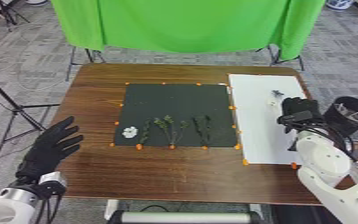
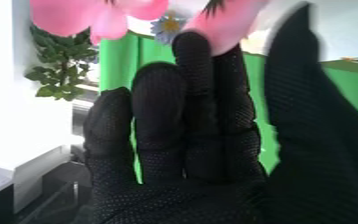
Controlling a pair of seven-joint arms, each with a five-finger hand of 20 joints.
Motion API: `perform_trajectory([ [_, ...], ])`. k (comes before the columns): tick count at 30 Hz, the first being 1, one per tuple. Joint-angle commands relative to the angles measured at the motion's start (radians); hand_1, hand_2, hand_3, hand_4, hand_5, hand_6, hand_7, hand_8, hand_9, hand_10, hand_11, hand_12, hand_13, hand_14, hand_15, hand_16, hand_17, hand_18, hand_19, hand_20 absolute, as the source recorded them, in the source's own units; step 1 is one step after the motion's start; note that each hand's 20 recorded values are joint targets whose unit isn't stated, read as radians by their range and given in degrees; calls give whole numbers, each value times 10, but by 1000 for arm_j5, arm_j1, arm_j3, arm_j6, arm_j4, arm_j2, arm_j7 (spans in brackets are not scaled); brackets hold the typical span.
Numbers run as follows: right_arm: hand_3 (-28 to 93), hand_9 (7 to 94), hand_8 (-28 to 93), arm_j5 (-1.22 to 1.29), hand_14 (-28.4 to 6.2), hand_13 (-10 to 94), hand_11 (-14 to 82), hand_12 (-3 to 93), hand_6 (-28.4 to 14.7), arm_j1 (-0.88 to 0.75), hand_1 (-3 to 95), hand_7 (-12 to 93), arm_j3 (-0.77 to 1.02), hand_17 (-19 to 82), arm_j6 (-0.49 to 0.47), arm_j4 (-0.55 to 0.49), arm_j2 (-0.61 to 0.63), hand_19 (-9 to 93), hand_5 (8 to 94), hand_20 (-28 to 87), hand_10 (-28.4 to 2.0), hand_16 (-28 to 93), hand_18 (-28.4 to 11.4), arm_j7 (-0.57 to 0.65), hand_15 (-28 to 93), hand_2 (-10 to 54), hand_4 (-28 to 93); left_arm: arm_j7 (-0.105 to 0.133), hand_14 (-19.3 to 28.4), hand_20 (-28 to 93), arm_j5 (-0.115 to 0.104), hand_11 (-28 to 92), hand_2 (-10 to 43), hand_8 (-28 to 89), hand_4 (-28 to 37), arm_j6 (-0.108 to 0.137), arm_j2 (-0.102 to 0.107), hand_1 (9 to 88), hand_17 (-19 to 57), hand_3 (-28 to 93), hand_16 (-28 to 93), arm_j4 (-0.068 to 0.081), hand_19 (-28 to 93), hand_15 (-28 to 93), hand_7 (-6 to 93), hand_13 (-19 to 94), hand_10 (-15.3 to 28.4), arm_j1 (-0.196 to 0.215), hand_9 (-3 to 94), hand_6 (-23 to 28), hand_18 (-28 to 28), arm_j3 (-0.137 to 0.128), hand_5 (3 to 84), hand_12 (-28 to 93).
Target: Arrange flowers
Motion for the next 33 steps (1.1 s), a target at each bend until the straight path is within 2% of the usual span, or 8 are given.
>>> perform_trajectory([
  [1, 824, 780, -16, -6, -41, 650, 211, 480, 36, -17, 450, 511, 30, 267, -58, -6, 13, 814, 581, 492, -44, 366, -197, -8, 700, -95, -281, -5, 166, 79, 1, 199, -2, -110, -243, -2, -9, 259, -99, 702, -3, -9, 438, 308, 209, 208, 123, 16, 245, 28, 230, -2, 268, 155],
  [10, 840, 871, 5, -28, -16, 742, 182, 486, 44, 2, 492, 488, 2, 315, 119, 18, 18, 819, 702, 474, -33, 402, -192, -41, 636, -95, -282, 3, 166, 78, -2, 200, -2, -110, -242, 3, -7, 260, -99, 703, -2, -9, 438, 308, 209, 208, 122, 20, 244, 28, 230, 0, 268, 155],
  [17, 847, 882, -4, -35, -14, 752, 175, 488, 44, 28, 492, 486, 1, 324, 148, -36, 2, 822, 711, 473, -33, 406, -192, -54, 630, -95, -283, 2, 166, 78, -1, 201, -2, -110, -242, 5, -11, 259, -99, 704, -2, -14, 438, 308, 209, 208, 122, 27, 245, 28, 230, -7, 269, 155],
  [19, 848, 884, -4, -60, -14, 753, 173, 490, 45, 53, 492, 486, -36, 325, 145, -24, 4, 822, 712, 472, -34, 406, -192, 11, 630, -95, -283, -2, 166, 78, 0, 201, -2, -110, -243, 2, -12, 259, -99, 703, -2, -11, 438, 308, 209, 207, 122, 19, 244, 28, 230, -2, 268, 154],
  [23, 852, 885, 8, -25, -16, 754, 168, 493, 46, 34, 471, 484, 24, 327, -91, -78, -5, 829, 709, 475, -30, 401, -196, 62, 635, -95, -283, 4, 166, 78, -3, 200, -3, -110, -243, 5, -12, 259, -99, 704, -2, -13, 439, 308, 209, 207, 122, 23, 244, 28, 230, 1, 268, 154],
  [25, 830, 737, -3, -46, -46, 663, 286, 365, 33, 24, 385, 457, 42, 287, -139, -83, 3, 829, 622, 490, -66, 336, -200, 53, 700, -95, -282, 6, 166, 78, -3, 200, -3, -110, -243, 6, -12, 259, -99, 704, -2, -13, 439, 308, 210, 207, 122, 26, 244, 28, 230, -1, 268, 154],
  [27, 875, 579, -158, -44, -86, 547, 329, 255, 14, 0, 300, 413, 76, 242, -182, -94, 8, 829, 510, 506, -103, 291, -203, 52, 746, -95, -283, 6, 166, 78, -4, 200, -3, -110, -243, 8, -12, 259, -99, 704, -2, -14, 439, 308, 209, 207, 123, 30, 244, 28, 230, -5, 268, 154],
  [33, 898, 512, -163, 10, -98, 497, 287, 228, -20, -5, 276, 360, 99, 212, -280, -97, 1, 816, 465, 520, -118, 272, -209, 27, 756, -95, -283, 13, 166, 78, -8, 201, -3, -110, -243, 14, -11, 259, -99, 704, -2, -17, 438, 308, 209, 208, 122, 42, 244, 28, 230, -12, 268, 155],
])
